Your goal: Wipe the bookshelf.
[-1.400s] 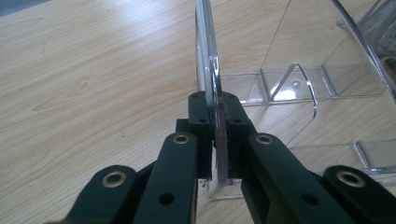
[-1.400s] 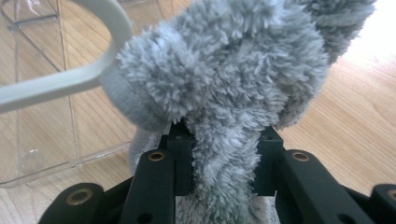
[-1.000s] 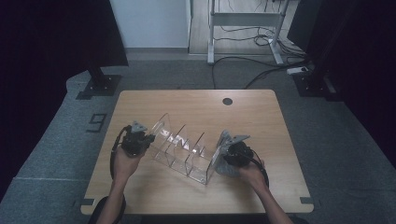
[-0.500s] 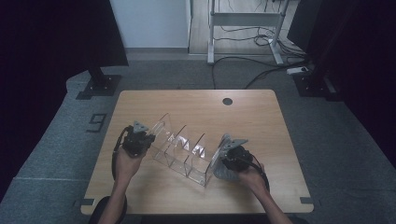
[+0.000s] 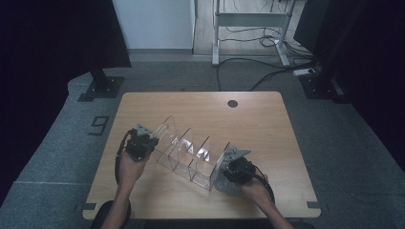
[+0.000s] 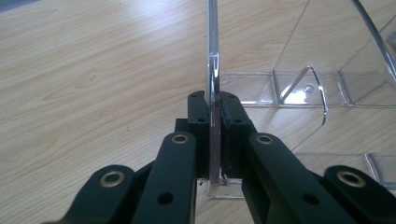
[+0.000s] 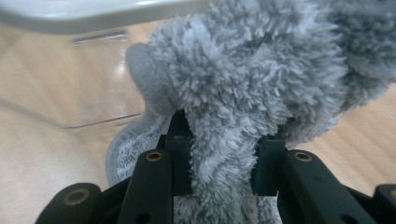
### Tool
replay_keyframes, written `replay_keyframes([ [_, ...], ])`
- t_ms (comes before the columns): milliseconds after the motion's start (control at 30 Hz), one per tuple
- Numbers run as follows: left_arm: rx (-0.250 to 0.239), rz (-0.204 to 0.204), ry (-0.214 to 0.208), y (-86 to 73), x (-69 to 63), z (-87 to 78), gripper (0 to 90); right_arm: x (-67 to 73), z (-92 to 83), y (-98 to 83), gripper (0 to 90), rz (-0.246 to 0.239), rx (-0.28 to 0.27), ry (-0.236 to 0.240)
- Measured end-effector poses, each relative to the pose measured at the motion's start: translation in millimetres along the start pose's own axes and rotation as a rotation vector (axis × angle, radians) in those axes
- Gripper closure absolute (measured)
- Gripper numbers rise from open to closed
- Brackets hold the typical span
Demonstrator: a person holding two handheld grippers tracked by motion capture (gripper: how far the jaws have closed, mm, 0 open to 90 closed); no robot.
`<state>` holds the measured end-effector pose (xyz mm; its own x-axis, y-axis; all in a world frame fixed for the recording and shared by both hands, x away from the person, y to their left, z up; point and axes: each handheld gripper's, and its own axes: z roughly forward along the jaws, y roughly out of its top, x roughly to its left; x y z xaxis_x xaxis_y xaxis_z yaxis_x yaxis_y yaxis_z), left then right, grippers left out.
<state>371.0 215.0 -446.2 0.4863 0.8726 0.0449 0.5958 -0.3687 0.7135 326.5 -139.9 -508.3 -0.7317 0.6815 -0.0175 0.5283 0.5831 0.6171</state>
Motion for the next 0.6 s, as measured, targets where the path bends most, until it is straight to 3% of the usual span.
replay_keyframes([
  [533,0.007,-0.001,0.005,0.0,-0.9,-0.2,84.8,43.1,-9.1,-11.3,64.3,-0.060,-0.003,0.128],
  [600,0.006,0.001,0.004,-0.1,-0.9,-0.2,84.8,47.1,-9.1,-12.1,64.4,-0.079,0.004,0.123],
])
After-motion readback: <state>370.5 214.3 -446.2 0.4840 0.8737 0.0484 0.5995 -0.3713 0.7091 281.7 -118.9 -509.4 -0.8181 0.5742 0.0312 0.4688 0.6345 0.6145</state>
